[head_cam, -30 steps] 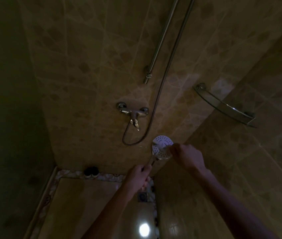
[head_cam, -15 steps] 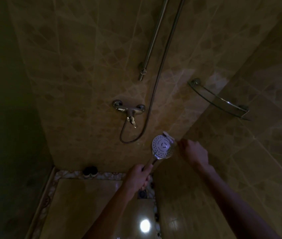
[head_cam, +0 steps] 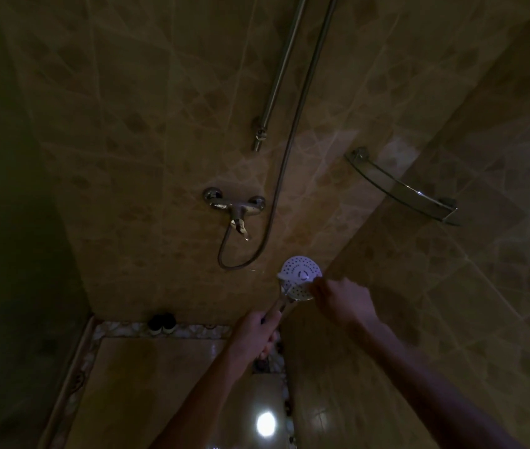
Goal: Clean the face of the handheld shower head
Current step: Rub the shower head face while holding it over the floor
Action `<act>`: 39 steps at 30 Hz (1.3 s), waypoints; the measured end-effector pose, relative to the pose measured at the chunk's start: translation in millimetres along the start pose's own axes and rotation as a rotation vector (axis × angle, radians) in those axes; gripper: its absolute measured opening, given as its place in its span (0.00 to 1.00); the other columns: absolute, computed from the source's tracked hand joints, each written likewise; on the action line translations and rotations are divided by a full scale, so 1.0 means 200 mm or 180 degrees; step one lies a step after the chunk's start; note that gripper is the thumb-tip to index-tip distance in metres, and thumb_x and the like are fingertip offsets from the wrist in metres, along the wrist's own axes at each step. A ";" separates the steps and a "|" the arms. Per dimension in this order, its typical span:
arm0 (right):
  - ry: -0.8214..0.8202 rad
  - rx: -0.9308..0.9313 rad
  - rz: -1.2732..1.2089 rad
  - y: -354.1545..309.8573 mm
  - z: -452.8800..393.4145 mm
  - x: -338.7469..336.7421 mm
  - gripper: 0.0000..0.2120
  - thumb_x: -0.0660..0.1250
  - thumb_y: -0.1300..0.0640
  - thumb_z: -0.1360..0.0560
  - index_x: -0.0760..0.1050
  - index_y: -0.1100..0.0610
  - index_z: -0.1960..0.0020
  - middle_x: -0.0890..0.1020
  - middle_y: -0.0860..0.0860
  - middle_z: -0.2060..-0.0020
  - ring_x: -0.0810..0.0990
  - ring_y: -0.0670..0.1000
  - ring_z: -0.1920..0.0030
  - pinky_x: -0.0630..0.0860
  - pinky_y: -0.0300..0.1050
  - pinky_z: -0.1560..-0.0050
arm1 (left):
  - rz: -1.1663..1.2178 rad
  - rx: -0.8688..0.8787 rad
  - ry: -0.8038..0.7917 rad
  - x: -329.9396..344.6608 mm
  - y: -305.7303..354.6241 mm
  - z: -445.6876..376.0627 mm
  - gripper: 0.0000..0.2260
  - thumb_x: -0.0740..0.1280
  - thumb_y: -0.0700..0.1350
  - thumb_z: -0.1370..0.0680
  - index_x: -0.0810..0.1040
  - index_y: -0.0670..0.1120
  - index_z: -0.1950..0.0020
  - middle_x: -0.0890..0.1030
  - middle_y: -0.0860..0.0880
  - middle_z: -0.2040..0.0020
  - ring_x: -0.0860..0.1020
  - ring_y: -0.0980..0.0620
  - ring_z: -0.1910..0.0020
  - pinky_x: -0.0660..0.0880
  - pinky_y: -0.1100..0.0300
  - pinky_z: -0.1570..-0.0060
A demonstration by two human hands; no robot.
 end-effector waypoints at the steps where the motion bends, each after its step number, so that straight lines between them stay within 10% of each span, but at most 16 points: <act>1: 0.0044 -0.0013 0.0040 0.01 -0.02 0.00 0.19 0.48 0.40 0.19 0.74 0.48 0.48 0.78 0.47 0.63 0.77 0.46 0.66 0.74 0.43 0.68 | 0.0013 -0.0041 0.0022 0.00 0.00 0.00 0.12 0.60 0.52 0.20 0.73 0.45 0.57 0.72 0.50 0.69 0.67 0.57 0.77 0.63 0.65 0.79; 39: 0.0368 0.0691 -0.0861 0.19 -0.07 0.06 0.22 0.50 0.41 0.19 0.77 0.53 0.47 0.81 0.54 0.61 0.81 0.55 0.59 0.77 0.49 0.58 | 0.0256 -0.0227 -0.0012 -0.07 -0.01 -0.04 0.13 0.60 0.52 0.20 0.72 0.47 0.60 0.72 0.51 0.69 0.67 0.57 0.77 0.61 0.66 0.80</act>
Point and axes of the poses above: each hand's wrist, its own z-axis away from the middle knuckle, its own x-axis out of the palm, y = z × x, the point moved 5 cm from there along -z, towards the middle knuckle
